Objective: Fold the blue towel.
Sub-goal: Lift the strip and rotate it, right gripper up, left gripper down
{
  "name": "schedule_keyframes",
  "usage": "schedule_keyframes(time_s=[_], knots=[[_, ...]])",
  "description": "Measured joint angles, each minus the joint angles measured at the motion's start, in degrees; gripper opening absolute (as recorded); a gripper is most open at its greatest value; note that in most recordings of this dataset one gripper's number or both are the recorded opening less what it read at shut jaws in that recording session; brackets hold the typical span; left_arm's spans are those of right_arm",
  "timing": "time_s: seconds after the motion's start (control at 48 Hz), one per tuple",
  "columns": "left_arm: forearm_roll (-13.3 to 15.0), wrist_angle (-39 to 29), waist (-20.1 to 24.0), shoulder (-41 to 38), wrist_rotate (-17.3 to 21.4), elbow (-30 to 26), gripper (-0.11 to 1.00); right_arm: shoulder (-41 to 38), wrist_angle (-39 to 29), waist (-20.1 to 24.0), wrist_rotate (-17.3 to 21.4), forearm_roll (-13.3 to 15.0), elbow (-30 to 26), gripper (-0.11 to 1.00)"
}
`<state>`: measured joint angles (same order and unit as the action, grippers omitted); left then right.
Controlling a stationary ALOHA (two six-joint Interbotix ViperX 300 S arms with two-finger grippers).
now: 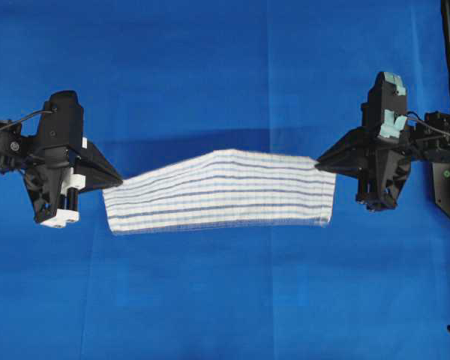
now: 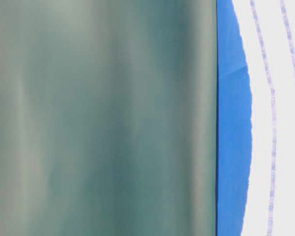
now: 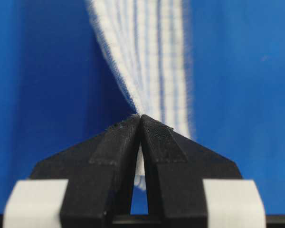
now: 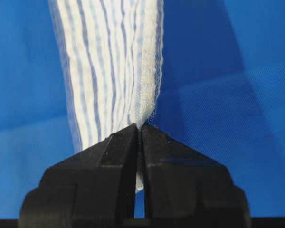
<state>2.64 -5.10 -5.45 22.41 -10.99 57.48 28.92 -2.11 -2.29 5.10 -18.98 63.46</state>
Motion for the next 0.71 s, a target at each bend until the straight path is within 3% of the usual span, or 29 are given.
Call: schedule_keyframes(time_s=[0.188, 0.375, 0.709], knots=[[-0.1, 6.4, -4.0, -0.2, -3.5, -1.0, 0.01, -1.6, -0.1, -5.7, 0.0, 2.7, -3.2, 0.02], [0.0, 10.5, -6.0, -3.1, -4.2, -3.3, 0.01, -4.8, 0.0, -10.8, 0.0, 6.6, -7.3, 0.02], [-0.1, 11.1, -6.5, -14.5, -4.3, -15.0, 0.01, -11.5, 0.0, -16.0, 0.0, 12.3, -15.7, 0.02]])
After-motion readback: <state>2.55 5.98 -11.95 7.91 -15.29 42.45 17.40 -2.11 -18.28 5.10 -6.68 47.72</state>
